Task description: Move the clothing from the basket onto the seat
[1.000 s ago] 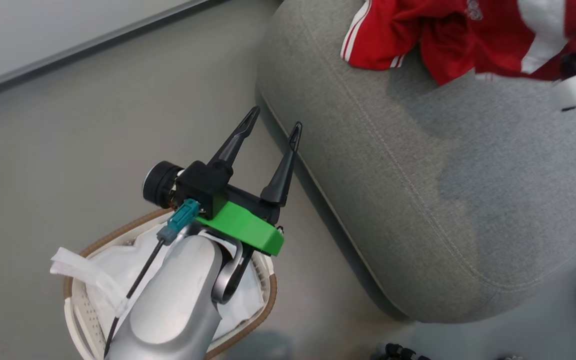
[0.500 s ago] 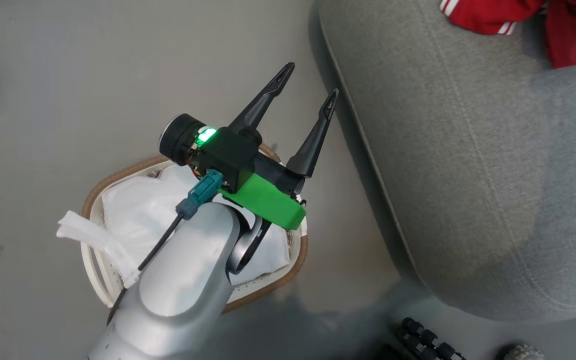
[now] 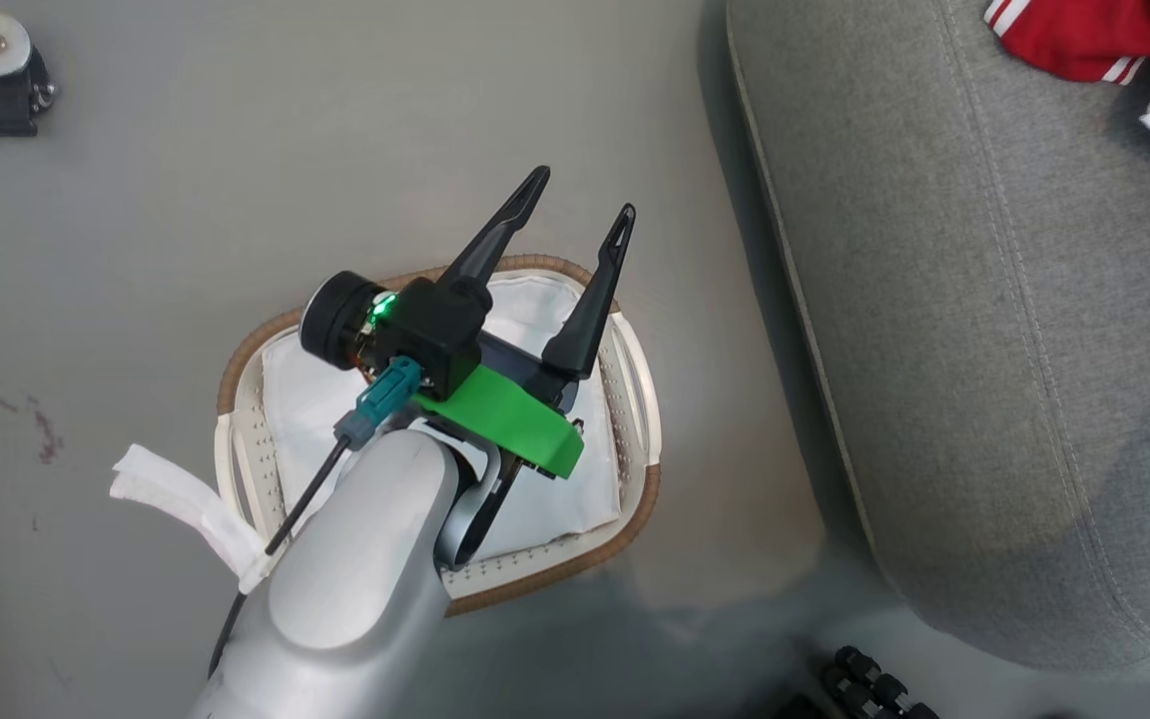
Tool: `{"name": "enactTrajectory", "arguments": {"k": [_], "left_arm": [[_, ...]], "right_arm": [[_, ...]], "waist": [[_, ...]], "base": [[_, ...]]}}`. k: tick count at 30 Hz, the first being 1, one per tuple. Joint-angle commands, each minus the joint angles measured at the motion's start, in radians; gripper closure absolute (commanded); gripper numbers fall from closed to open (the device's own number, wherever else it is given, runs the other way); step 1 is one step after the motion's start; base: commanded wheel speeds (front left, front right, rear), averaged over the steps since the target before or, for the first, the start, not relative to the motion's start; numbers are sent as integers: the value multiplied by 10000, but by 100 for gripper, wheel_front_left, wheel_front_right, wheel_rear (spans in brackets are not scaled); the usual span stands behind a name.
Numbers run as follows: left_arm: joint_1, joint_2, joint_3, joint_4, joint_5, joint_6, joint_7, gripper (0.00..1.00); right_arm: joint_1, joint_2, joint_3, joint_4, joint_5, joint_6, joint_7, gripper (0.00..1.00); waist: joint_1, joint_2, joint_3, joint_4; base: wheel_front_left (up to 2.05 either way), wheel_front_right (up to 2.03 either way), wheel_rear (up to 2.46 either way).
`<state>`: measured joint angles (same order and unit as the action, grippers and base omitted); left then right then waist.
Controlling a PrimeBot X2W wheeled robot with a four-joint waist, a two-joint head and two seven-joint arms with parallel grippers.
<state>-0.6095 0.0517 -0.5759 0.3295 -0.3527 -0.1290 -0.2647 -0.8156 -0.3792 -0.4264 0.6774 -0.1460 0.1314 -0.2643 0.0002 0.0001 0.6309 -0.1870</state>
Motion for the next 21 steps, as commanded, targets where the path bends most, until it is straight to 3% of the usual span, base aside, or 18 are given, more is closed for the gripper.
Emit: {"name": "enactTrajectory", "arguments": {"k": [1,11,21], "left_arm": [[219,46,93,54,-25,-21,7,0],[1214,32,843,211,30,-21,7,0],[2315,18,1935,-100,304,-21,7,0]], "right_arm": [[420,126,-52,-181,151,-14,-2,0],[2494,822,339,-1265,687,-14,-2,0],[3571,1686,1502,-2797,1519,-14,-2,0]], "waist": [[-2,-1,-523,-264],[-2,-1,-1998,-470],[-2,-1,-3018,-5]], "base": [[0,0,0],[0,0,0],[0,0,0]]}}
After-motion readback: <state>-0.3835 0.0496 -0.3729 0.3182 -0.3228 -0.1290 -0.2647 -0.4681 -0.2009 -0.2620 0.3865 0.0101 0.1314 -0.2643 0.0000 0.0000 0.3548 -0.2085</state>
